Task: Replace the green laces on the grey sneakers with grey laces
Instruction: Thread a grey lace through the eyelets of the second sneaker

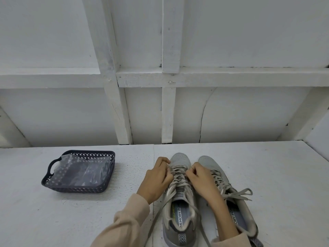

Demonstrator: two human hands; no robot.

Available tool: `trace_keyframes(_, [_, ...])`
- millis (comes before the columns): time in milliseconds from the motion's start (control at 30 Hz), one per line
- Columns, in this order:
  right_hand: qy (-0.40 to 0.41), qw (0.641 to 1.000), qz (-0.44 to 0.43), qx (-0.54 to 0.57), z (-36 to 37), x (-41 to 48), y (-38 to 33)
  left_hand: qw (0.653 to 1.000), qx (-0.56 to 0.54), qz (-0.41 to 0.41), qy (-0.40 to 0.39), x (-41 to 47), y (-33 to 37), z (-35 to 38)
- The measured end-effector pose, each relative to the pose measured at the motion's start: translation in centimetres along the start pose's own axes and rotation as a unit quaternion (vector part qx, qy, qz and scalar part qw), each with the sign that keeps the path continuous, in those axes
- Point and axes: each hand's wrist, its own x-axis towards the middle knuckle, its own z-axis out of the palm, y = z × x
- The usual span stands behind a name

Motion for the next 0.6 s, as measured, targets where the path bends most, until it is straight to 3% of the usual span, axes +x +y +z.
trace_keyframes(300, [0.026, 0.996, 0.011, 0.08, -0.32, -0.15, 0.49, 0.996, -0.07, -0.016, 0.05, -0.16, -0.48, 0.24])
trace_keyframes(600, [0.0, 0.997, 0.014, 0.075, -0.56, -0.32, 0.17, 0.995, -0.091, -0.03, -0.003, 0.53, -0.44, -0.48])
